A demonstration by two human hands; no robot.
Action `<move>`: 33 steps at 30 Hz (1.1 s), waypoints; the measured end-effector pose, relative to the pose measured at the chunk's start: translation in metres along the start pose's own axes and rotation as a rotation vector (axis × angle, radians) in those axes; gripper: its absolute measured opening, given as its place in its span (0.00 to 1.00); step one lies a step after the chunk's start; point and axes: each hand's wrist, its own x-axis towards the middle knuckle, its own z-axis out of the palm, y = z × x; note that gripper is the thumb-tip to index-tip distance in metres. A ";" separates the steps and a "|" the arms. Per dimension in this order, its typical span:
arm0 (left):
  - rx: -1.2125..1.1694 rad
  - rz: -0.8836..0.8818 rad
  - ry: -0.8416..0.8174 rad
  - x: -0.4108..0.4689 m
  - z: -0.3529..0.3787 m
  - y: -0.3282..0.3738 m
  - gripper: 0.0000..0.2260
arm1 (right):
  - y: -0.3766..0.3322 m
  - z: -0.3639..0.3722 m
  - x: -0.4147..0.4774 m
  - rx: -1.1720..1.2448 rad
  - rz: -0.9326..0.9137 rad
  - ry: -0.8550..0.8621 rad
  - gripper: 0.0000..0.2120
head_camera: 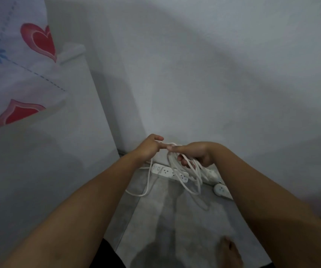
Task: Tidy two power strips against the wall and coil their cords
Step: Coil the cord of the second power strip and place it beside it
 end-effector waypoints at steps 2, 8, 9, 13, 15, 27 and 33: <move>-0.005 0.006 -0.021 0.003 -0.001 0.000 0.19 | 0.002 0.003 0.002 0.087 -0.001 -0.068 0.16; 0.017 0.030 0.107 0.036 0.004 -0.016 0.10 | -0.009 0.004 0.008 0.755 -0.062 -0.183 0.19; 0.111 0.030 0.132 0.044 0.004 -0.023 0.10 | -0.011 0.004 0.010 0.846 -0.098 -0.185 0.20; 0.336 -0.019 0.077 0.071 0.007 -0.069 0.25 | 0.006 -0.001 0.017 1.071 -0.190 -0.340 0.18; 0.509 -0.037 0.020 0.080 0.010 -0.099 0.34 | 0.021 -0.007 0.022 1.154 -0.208 -0.451 0.16; 1.212 0.087 -0.554 0.097 0.027 -0.219 0.12 | 0.035 0.036 0.092 1.119 -0.576 0.337 0.20; 1.395 0.370 -0.501 0.077 0.011 -0.219 0.12 | 0.036 0.077 0.159 0.300 -0.486 0.565 0.26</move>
